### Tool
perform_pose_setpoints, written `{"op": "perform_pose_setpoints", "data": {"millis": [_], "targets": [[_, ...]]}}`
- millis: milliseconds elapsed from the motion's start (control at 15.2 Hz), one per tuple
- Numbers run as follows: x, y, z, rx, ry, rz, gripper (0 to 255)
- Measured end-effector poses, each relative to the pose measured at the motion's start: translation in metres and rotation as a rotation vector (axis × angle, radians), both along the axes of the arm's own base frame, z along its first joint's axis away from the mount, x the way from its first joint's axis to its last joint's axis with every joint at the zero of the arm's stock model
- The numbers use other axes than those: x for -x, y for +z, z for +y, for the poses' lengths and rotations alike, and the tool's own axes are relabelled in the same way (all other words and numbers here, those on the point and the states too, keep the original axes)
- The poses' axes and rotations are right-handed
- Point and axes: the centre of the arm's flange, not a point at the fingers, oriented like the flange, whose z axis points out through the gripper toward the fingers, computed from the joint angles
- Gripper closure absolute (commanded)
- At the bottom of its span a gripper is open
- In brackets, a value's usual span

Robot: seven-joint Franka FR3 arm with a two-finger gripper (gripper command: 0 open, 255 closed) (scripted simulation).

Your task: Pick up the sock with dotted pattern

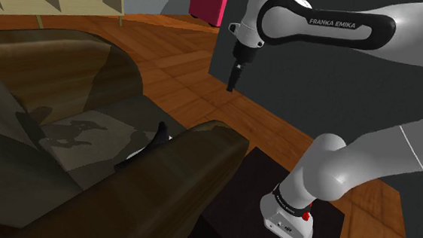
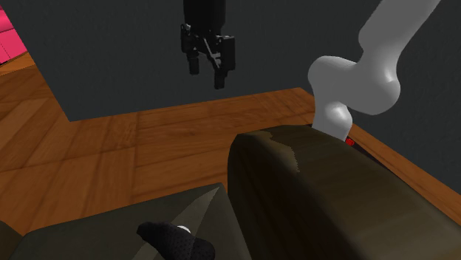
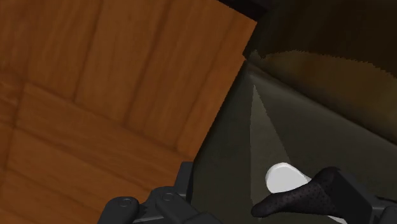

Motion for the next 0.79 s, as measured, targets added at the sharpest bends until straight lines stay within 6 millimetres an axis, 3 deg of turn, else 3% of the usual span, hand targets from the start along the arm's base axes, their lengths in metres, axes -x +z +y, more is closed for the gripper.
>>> {"op": "perform_pose_setpoints", "data": {"millis": [462, 792], "targets": [[-0.061, -0.057, 0.053, 0.012, 0.261, 0.044, 0], [-0.087, -0.098, 0.101, 0.021, 0.447, 0.075, 0]]}}
